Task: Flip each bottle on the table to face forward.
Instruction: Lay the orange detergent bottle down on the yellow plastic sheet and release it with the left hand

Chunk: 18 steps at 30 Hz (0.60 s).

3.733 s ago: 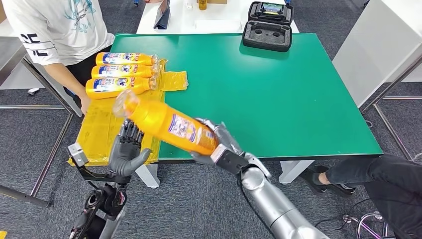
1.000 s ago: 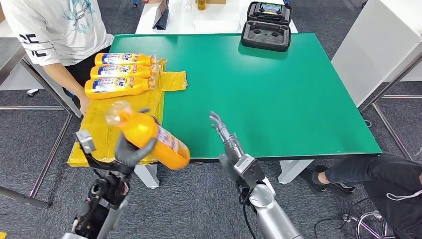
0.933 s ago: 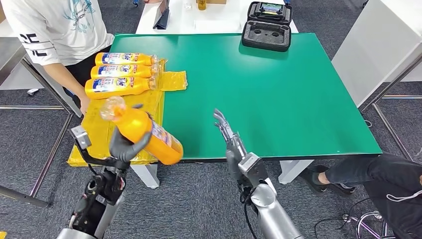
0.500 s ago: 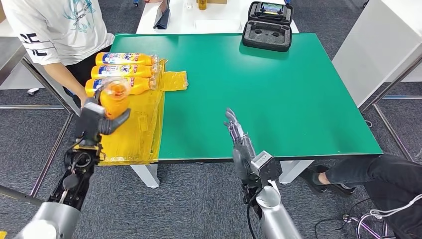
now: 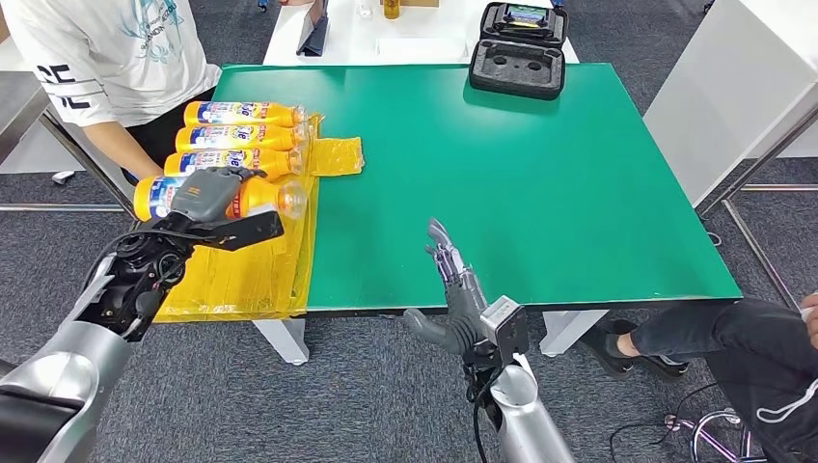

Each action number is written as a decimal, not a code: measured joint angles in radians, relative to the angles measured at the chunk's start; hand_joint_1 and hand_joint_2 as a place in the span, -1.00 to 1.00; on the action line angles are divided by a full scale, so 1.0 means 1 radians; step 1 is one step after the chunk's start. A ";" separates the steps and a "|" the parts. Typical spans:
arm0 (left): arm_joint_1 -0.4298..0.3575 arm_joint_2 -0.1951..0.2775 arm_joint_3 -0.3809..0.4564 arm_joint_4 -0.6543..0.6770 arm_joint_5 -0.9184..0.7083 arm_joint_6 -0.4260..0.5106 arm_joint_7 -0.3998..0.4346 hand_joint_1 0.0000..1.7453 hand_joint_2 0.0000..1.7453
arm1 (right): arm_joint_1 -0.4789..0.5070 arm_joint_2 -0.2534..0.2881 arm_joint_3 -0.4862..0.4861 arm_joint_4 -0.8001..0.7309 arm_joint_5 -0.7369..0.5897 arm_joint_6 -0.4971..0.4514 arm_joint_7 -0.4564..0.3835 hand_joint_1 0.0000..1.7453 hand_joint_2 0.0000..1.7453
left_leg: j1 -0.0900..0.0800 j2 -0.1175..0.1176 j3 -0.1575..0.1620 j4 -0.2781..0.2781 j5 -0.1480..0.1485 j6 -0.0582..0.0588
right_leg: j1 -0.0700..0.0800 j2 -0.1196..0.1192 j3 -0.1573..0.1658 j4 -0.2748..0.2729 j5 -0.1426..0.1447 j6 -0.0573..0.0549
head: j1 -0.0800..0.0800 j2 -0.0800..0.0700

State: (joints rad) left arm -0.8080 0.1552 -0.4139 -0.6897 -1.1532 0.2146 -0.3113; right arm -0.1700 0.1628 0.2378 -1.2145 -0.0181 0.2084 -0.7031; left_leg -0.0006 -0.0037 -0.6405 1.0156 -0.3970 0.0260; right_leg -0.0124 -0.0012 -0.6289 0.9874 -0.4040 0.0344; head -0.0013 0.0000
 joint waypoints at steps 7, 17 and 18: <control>-0.062 0.000 -0.066 0.086 -0.004 -0.151 -0.041 1.00 1.00 | 0.001 0.001 -0.015 0.013 0.016 0.006 0.000 -1.00 1.00 | 0.000 0.000 0.000 0.000 0.000 0.000 | 0.000 0.000 0.000 0.000 0.000 0.000 | 0.000 0.000; -0.087 -0.008 -0.108 0.156 0.039 -0.234 -0.056 1.00 1.00 | -0.002 0.009 -0.016 0.030 0.059 -0.012 0.000 -1.00 1.00 | 0.000 0.000 0.000 0.000 0.000 0.000 | 0.000 0.000 0.000 0.000 0.000 0.000 | 0.000 0.000; -0.087 -0.010 -0.109 0.159 0.041 -0.238 -0.050 1.00 1.00 | -0.003 0.010 -0.016 0.032 0.062 -0.012 0.000 -1.00 1.00 | 0.000 0.000 0.000 0.000 0.000 0.000 | 0.000 0.000 0.000 0.000 0.000 0.000 | 0.000 0.000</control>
State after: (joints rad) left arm -0.8950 0.1455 -0.5232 -0.5303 -1.1119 -0.0230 -0.3613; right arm -0.1735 0.1724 0.2216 -1.1827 0.0438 0.1960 -0.7031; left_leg -0.0005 -0.0037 -0.6407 1.0156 -0.3971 0.0260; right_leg -0.0123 -0.0012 -0.6289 0.9875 -0.4041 0.0344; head -0.0012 0.0000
